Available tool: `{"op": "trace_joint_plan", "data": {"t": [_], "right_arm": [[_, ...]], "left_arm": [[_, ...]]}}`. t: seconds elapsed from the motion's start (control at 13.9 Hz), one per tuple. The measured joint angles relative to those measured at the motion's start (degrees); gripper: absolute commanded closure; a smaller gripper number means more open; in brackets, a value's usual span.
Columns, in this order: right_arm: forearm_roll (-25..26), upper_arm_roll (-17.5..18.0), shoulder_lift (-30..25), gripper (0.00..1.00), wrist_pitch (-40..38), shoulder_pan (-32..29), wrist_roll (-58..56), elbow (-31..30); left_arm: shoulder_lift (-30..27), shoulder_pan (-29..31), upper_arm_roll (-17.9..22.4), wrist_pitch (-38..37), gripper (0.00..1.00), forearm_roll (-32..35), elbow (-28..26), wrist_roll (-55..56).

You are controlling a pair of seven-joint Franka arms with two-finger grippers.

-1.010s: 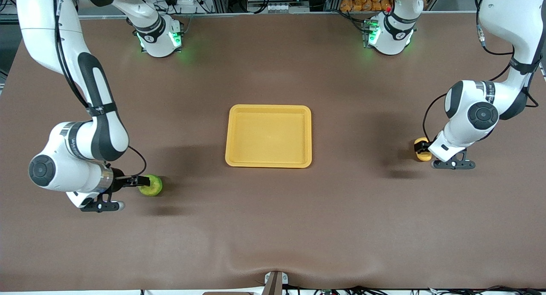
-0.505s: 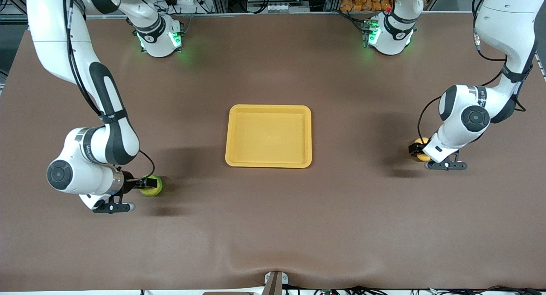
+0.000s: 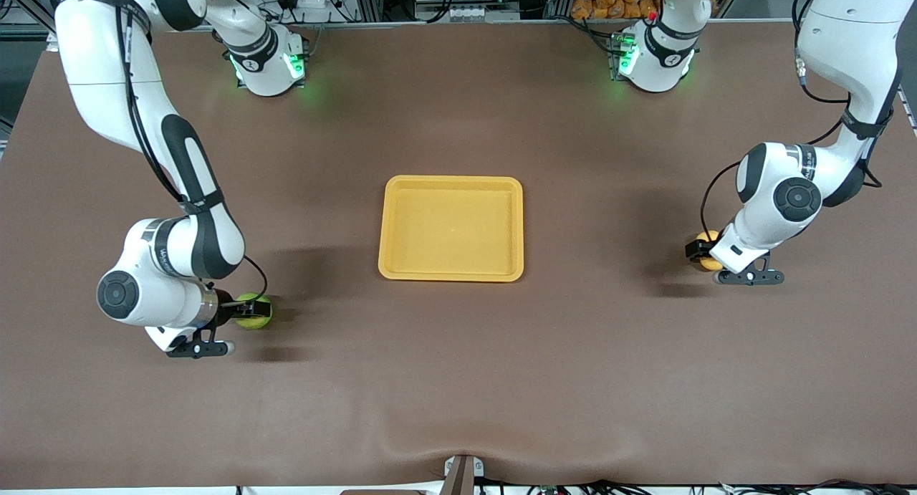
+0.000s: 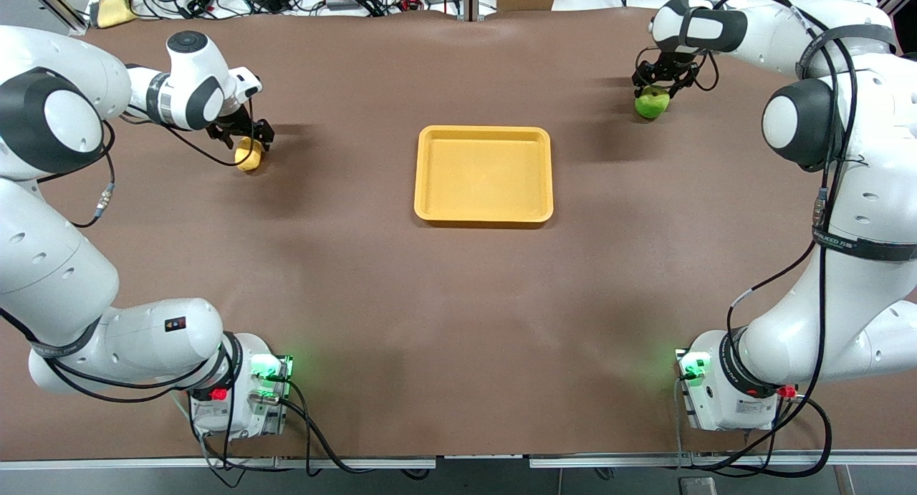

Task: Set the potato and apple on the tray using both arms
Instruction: 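Lower and close the right gripper on the apple while the left grips the potato, then carry the potato with the left gripper while the right gripper carries the apple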

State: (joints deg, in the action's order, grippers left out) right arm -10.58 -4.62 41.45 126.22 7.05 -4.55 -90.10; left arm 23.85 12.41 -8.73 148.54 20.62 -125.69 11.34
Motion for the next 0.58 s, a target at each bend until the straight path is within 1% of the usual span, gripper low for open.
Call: {"op": "trace_joint_plan", "data": {"t": [0.07,0.22,0.29,0.36,0.43,0.51,0.58], "right_arm": [[0.0,0.0,0.0,0.0,1.0,0.2,0.0,-0.6],[0.0,0.0,0.1,0.0,3.0,0.5,0.0,-1.9],[-0.1,0.0,0.2,0.26,3.5,0.5,0.1,-2.3],[-0.2,0.0,0.3,0.55,3.7,0.5,0.6,-2.5],[-0.3,0.0,0.5,0.79,3.7,0.5,1.0,-2.5],[-0.3,-0.1,0.4,0.82,3.7,0.5,1.2,-2.4],[-0.3,-0.1,0.5,0.88,3.7,0.6,1.2,-2.4]], "left_arm": [[0.0,0.0,-0.1,0.0,0.19,0.0,-0.1,0.1],[0.0,-0.1,-0.1,0.0,0.39,0.0,-0.3,0.2],[0.0,-0.1,-0.1,0.0,0.51,0.0,-0.4,0.2],[0.0,-0.1,-0.1,0.0,0.66,0.0,-0.4,0.2],[0.0,-0.1,-0.1,0.0,0.83,0.0,-0.4,0.2],[-0.1,-0.1,-0.1,-0.1,0.99,0.0,-0.4,0.2],[-0.1,-0.1,-0.1,-0.1,1.0,0.0,-0.4,0.2]]}}
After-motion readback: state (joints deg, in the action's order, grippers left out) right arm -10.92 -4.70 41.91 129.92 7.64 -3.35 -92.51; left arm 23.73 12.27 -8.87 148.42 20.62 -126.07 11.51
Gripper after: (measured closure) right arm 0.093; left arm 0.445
